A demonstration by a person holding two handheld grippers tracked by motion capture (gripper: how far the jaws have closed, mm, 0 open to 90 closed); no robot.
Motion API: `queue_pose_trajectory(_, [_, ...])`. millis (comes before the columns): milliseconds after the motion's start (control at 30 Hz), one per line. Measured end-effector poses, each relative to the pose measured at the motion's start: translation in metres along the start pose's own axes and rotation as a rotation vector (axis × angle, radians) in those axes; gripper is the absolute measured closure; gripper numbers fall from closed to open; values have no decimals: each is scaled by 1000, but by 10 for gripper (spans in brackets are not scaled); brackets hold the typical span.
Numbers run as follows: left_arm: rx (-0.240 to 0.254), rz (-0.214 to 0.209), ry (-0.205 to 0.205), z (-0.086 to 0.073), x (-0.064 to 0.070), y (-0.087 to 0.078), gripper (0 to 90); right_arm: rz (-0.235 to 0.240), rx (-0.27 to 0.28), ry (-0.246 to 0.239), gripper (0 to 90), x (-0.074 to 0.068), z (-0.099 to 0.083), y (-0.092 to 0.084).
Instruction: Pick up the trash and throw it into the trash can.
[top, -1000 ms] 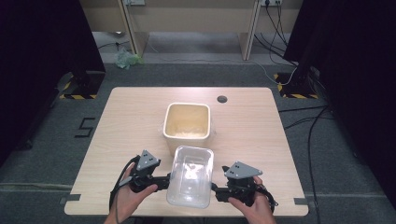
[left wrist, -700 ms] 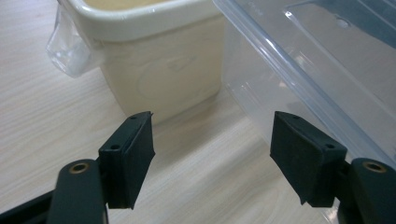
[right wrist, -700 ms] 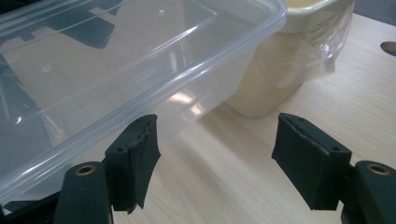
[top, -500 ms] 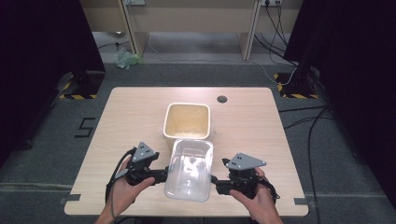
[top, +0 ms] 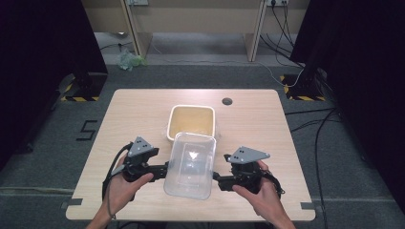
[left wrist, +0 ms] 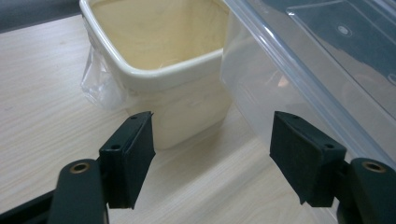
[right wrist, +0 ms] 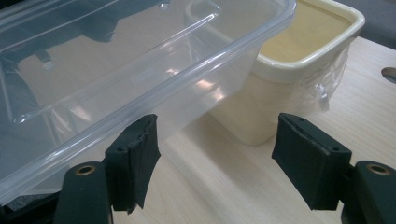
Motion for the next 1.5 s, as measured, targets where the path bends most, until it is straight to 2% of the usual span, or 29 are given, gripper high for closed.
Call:
queue_pose_trajectory(233, [13,0,-14,11,-8,-6,299,-8,2,-8,307,5,15,-2])
queue_pose_trajectory(400, [2,-9,-25,15,-14,-5,294,5,3,9,307,8,20,1])
queue_pose_trajectory(467, [-12,11,-20,17,-17,-2,295,-13,1,4,307,11,25,4])
queue_pose_trajectory(567, [-16,16,-25,19,-20,-1,295,-14,2,13,307,16,31,5])
queue_pose_trajectory(667, [-12,3,-41,23,-27,3,295,-18,9,19,307,21,39,7])
queue_pose_trajectory(900, [-18,3,-78,34,-41,8,294,-25,-5,36,310,30,51,16])
queue_pose_trajectory(1267, [-53,4,-98,48,-56,21,284,-22,-12,72,310,46,62,31])
queue_pose_trajectory(1433, [-65,-9,-138,55,-67,33,274,-26,-22,100,306,57,68,40])
queue_pose_trajectory(1500, [-68,-10,-140,56,-68,34,258,-26,-20,109,306,59,69,41])
Point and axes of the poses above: each handheld gripper's, and its own axes: y roughly forward along the jaws, z roughly out of its top, x roughly to its right, the point moved 3 cm from there along y, roughly forward along the jaws, and after that the axes turned 15 degrees about -x, right-handed, at the moved point
